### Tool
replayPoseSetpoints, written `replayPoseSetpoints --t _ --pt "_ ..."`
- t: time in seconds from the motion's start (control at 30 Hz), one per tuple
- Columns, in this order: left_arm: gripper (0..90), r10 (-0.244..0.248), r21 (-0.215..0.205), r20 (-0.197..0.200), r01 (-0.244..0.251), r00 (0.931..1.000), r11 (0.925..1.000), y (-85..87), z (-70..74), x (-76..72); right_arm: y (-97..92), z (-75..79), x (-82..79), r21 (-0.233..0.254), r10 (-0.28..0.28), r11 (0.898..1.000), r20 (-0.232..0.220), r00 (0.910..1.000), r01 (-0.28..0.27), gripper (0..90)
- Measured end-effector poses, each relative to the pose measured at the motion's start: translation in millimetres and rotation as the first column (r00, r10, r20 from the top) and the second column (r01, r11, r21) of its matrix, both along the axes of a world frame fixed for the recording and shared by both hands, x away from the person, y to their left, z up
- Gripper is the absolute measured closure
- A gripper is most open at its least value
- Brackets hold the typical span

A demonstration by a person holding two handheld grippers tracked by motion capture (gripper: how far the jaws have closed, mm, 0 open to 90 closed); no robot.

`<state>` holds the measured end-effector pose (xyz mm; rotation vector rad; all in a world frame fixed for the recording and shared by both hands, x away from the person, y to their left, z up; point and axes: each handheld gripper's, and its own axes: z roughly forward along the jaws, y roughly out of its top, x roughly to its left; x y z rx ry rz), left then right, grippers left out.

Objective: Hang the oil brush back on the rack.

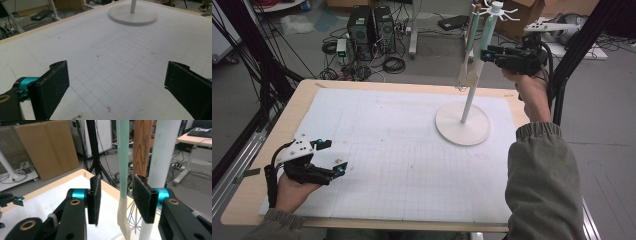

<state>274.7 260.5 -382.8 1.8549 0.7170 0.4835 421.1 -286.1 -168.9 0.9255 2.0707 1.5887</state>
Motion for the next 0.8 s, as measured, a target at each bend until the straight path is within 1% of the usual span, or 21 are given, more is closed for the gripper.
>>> replayPoseSetpoints --t 0.13,0.27,0.37,0.53,0.67,0.73,0.8 --pt "6.1 -0.001 -0.001 0.001 0.001 1.0000 1.0000 -1.0 0.0 -0.2 -3.9 -2.5 -4.4 0.009 -0.014 1.000 0.008 0.9999 0.014 53.8" --pt "6.1 -0.004 -0.004 -0.002 0.004 1.0000 1.0000 -1.4 -0.4 -0.1 -5.5 -5.4 -9.5 0.017 -0.008 1.000 0.013 0.9999 0.008 50.5" --pt "6.1 -0.002 0.000 -0.003 0.002 1.0000 1.0000 -1.7 -0.5 -0.2 -4.8 -6.5 -13.0 0.014 -0.010 1.000 0.019 0.9998 0.010 47.3" --pt "6.1 -0.004 0.001 -0.005 0.004 1.0000 1.0000 -1.9 -1.1 0.0 -3.7 -10.8 -18.0 0.043 -0.019 0.999 0.028 0.9994 0.018 40.8" --pt "6.1 -0.004 0.000 -0.010 0.004 0.9999 1.0000 -1.5 -2.5 1.1 -1.3 -15.1 -22.3 0.042 -0.021 0.999 0.039 0.9990 0.020 37.7" --pt "6.1 -0.005 0.000 -0.010 0.005 0.9999 1.0000 -1.5 -2.7 1.3 0.8 -17.7 -24.7 0.042 -0.022 0.999 0.040 0.9989 0.020 34.6" --pt "6.1 -0.005 -0.002 -0.011 0.005 0.9999 1.0000 -1.5 -2.5 1.1 3.5 -20.4 -27.4 0.046 -0.014 0.999 0.039 0.9991 0.013 34.3"
